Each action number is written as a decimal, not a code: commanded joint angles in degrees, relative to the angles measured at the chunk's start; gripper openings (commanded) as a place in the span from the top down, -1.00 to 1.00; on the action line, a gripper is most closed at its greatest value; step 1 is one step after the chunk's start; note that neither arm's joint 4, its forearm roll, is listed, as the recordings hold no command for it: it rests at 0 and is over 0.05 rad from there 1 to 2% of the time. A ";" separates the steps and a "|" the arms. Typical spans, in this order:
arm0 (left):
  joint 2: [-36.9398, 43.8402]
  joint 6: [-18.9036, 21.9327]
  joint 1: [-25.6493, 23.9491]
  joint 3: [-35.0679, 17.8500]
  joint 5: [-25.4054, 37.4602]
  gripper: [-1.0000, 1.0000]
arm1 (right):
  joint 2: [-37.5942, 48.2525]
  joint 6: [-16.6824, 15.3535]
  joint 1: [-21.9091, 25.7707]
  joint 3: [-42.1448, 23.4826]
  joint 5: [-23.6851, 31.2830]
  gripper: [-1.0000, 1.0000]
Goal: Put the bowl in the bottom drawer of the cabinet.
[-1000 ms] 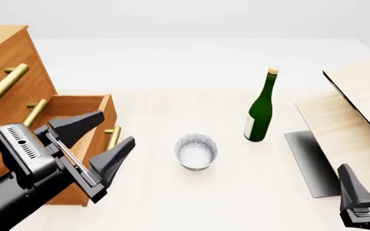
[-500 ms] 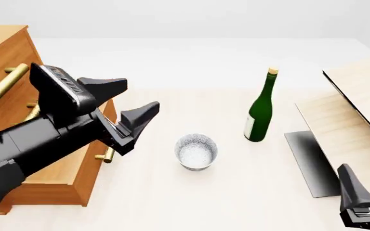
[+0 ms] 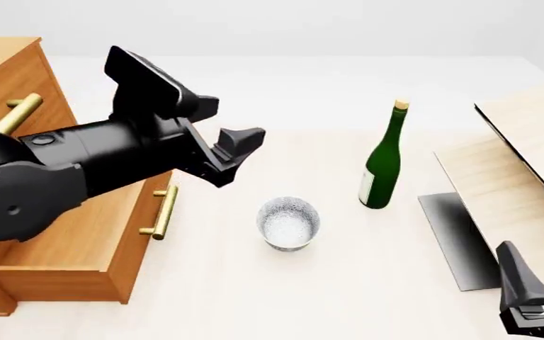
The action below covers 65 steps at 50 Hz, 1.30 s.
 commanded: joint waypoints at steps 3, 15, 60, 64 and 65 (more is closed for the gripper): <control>5.95 0.79 -0.36 -5.13 4.09 -1.00 | -0.01 0.00 -0.01 0.00 0.00 -1.00; 10.56 0.47 -0.82 -8.19 7.49 -1.00 | 0.01 -0.01 0.01 0.00 0.00 -1.00; 23.41 -4.57 -0.76 -15.84 11.20 -1.00 | 0.00 -0.01 0.00 0.00 0.00 -1.00; 24.86 -5.00 -1.02 -16.63 11.31 -1.00 | -0.01 0.00 0.00 0.00 0.01 -1.00; 25.13 -4.97 -1.11 -16.97 11.52 -1.00 | -0.02 0.00 -0.01 0.00 0.01 -1.00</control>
